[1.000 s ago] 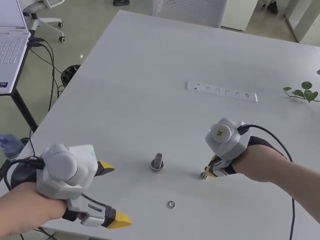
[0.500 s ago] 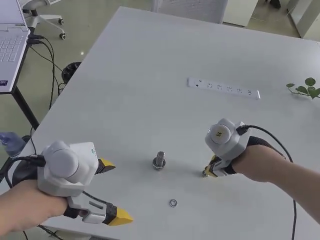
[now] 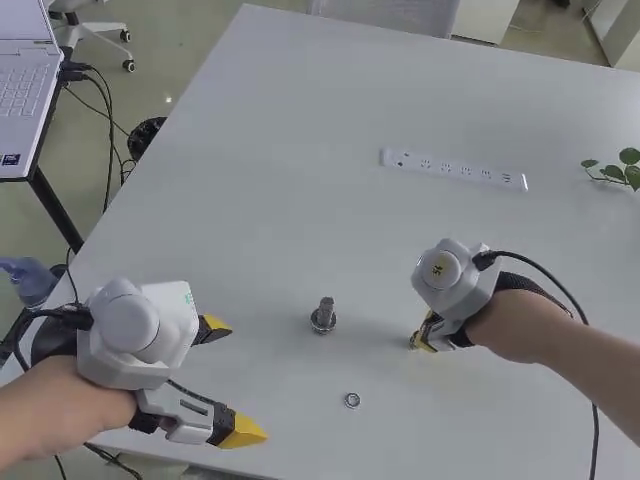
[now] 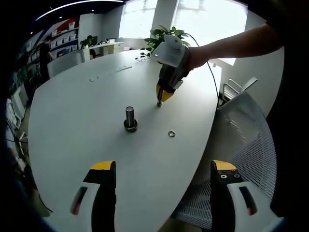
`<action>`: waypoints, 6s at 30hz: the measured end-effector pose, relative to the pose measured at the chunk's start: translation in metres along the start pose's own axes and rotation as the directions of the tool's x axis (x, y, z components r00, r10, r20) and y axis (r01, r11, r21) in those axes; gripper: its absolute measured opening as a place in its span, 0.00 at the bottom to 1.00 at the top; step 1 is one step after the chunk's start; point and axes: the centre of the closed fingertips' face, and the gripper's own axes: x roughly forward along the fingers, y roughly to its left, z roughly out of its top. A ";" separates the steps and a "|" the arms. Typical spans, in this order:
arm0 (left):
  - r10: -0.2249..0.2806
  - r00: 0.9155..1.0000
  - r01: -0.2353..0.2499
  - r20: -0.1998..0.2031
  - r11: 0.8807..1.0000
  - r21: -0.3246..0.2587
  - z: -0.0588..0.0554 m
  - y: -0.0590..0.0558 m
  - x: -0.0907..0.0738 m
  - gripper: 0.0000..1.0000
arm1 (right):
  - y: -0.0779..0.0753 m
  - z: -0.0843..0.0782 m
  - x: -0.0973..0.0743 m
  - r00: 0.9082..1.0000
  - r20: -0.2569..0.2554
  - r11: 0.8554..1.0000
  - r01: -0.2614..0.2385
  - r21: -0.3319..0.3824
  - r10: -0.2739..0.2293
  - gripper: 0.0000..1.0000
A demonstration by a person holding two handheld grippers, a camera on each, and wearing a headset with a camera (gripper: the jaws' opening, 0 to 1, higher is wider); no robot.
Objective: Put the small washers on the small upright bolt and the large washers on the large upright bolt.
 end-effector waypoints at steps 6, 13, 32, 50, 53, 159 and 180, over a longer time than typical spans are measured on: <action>-0.002 1.000 0.002 -0.003 1.000 -0.001 -0.001 0.000 0.001 0.80 | -0.001 -0.001 0.002 1.000 -0.001 1.000 0.001 0.001 -0.001 0.13; -0.005 1.000 0.005 -0.004 1.000 -0.004 -0.002 -0.002 0.003 0.80 | -0.001 -0.001 0.004 1.000 -0.003 1.000 0.003 0.000 -0.003 0.13; -0.004 1.000 0.004 -0.003 1.000 -0.009 0.000 0.001 0.003 0.79 | -0.001 -0.004 0.008 1.000 -0.003 1.000 0.005 0.000 -0.005 0.13; -0.009 1.000 0.009 -0.008 1.000 -0.011 -0.003 0.000 0.002 0.78 | -0.002 -0.004 0.008 1.000 -0.005 1.000 0.003 0.014 -0.003 0.14; -0.008 1.000 0.008 -0.007 1.000 -0.011 -0.002 0.000 0.002 0.78 | -0.002 -0.004 0.008 1.000 -0.006 1.000 0.007 0.008 -0.007 0.14; -0.004 1.000 0.004 0.013 1.000 0.027 -0.007 -0.018 -0.011 0.77 | 0.113 0.030 -0.027 0.986 0.111 0.986 -0.109 -0.124 0.122 0.30; -0.012 1.000 0.012 0.008 1.000 0.019 -0.015 -0.019 -0.013 0.77 | 0.118 0.039 0.003 0.980 0.161 0.984 -0.091 -0.151 0.115 0.31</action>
